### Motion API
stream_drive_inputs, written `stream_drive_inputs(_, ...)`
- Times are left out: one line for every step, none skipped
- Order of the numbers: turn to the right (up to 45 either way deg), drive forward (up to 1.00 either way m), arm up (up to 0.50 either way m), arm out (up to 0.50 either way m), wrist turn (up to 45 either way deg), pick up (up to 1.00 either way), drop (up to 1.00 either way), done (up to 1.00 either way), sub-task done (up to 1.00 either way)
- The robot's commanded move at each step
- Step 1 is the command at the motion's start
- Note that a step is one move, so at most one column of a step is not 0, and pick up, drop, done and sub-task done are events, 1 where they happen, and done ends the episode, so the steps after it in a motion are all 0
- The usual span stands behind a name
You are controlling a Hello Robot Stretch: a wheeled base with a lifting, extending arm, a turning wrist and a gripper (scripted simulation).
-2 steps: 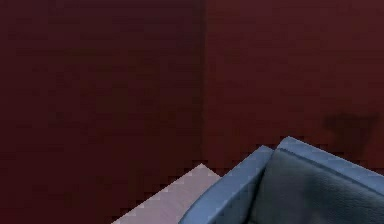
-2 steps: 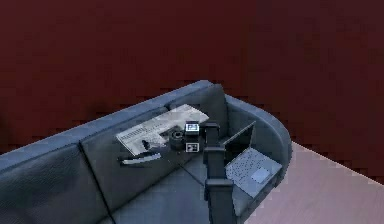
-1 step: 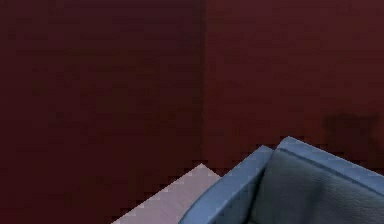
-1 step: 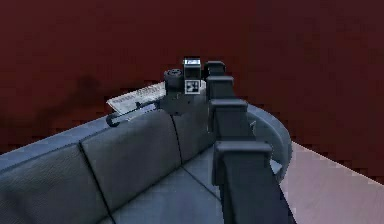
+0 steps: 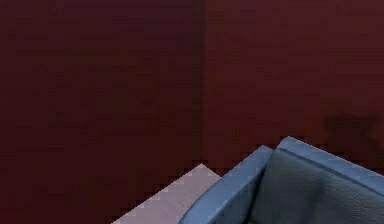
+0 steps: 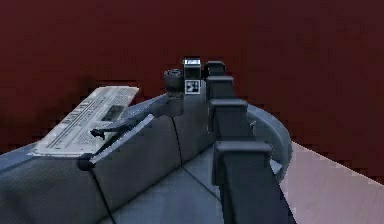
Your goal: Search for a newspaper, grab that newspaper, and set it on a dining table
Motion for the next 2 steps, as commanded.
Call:
stream_drive_inputs(0.0,0.00,0.00,0.00,-30.0,0.00,0.00,0.00,0.00)
stream_drive_inputs(0.0,0.00,0.00,-0.28,0.0,0.00,0.00,0.00,0.00)
